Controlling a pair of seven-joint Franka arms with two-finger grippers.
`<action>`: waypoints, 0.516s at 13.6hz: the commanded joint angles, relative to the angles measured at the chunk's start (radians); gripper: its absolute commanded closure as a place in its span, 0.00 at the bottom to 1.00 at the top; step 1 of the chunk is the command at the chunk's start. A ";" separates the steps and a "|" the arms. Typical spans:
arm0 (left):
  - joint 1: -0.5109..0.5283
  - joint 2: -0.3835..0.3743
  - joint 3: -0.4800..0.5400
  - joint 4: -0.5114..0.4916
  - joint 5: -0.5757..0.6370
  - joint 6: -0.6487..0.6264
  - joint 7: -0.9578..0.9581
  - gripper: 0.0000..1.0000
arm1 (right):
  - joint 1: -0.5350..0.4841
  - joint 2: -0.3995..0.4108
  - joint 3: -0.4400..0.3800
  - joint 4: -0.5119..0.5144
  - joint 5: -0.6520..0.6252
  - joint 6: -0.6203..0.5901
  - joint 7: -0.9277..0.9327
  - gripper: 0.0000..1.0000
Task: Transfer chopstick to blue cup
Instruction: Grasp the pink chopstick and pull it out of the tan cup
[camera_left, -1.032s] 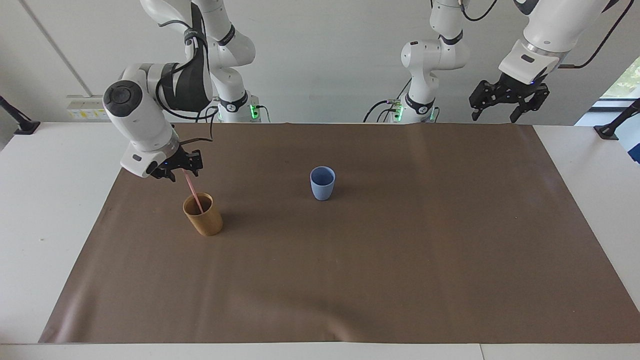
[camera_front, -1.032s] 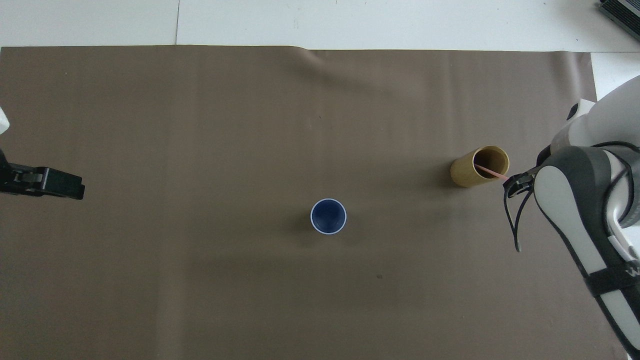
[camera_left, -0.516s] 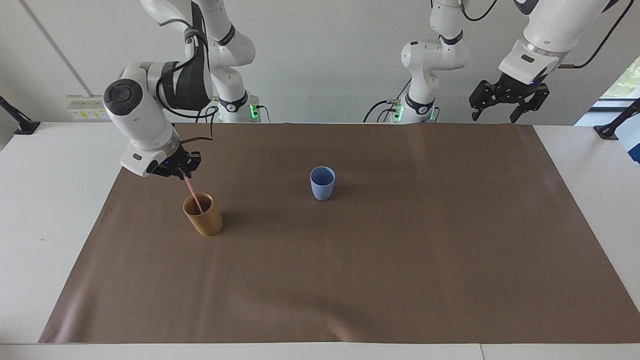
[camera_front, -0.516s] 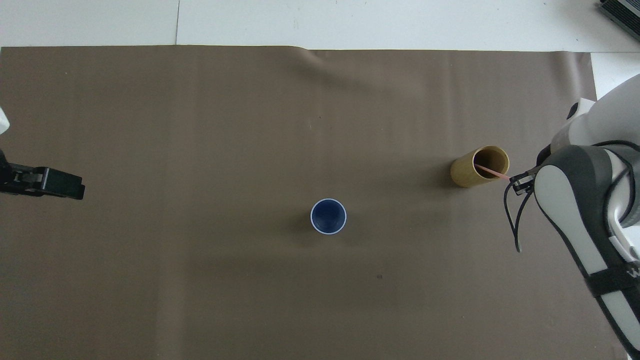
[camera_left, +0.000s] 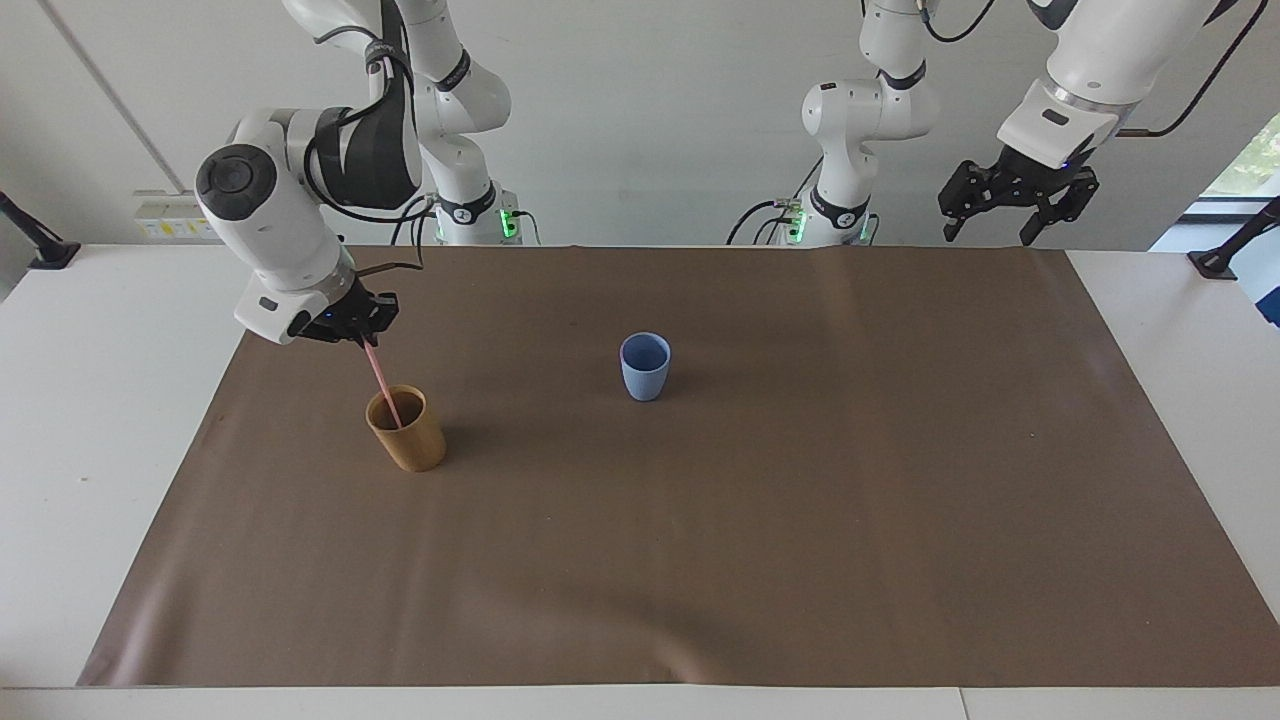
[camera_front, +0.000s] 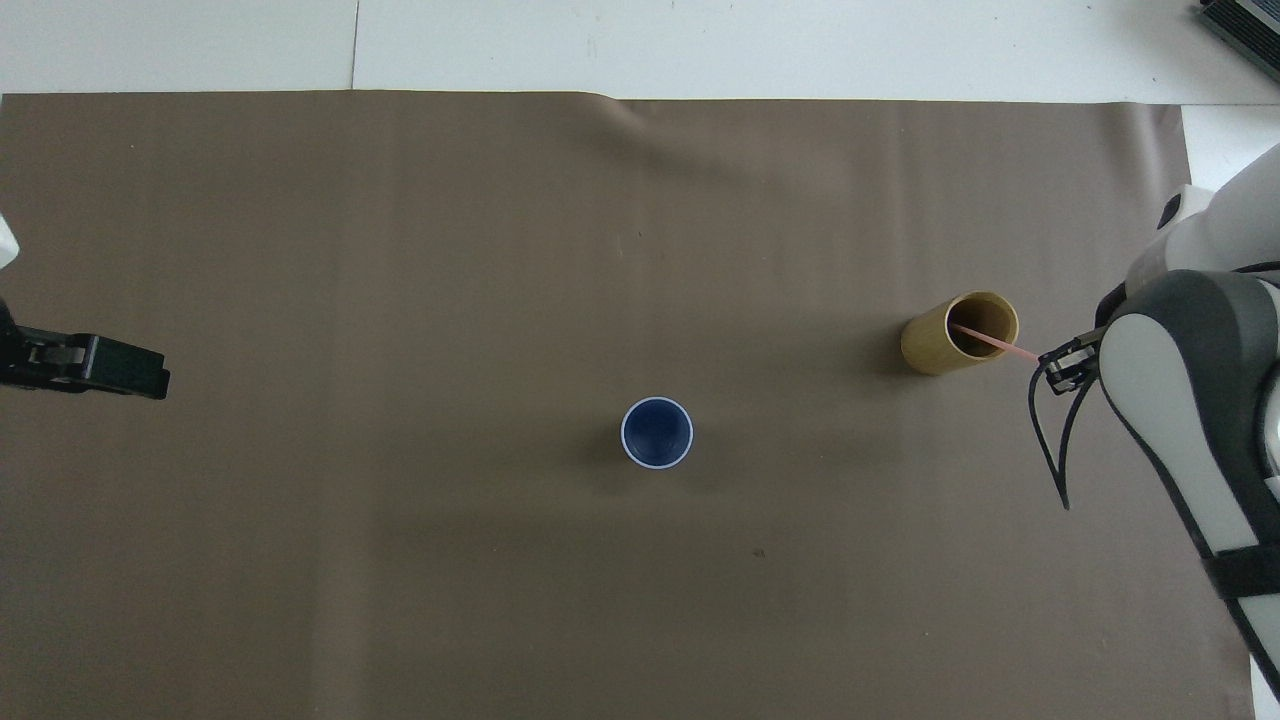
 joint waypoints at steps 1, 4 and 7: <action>0.010 -0.019 -0.008 -0.017 0.013 0.006 0.009 0.00 | -0.004 -0.011 0.004 0.116 0.008 -0.142 -0.012 1.00; 0.010 -0.019 -0.008 -0.017 0.013 0.006 0.009 0.00 | 0.000 -0.029 0.012 0.206 0.012 -0.265 -0.003 1.00; 0.010 -0.019 -0.008 -0.017 0.013 0.006 0.009 0.00 | 0.026 -0.038 0.053 0.268 0.002 -0.383 0.074 1.00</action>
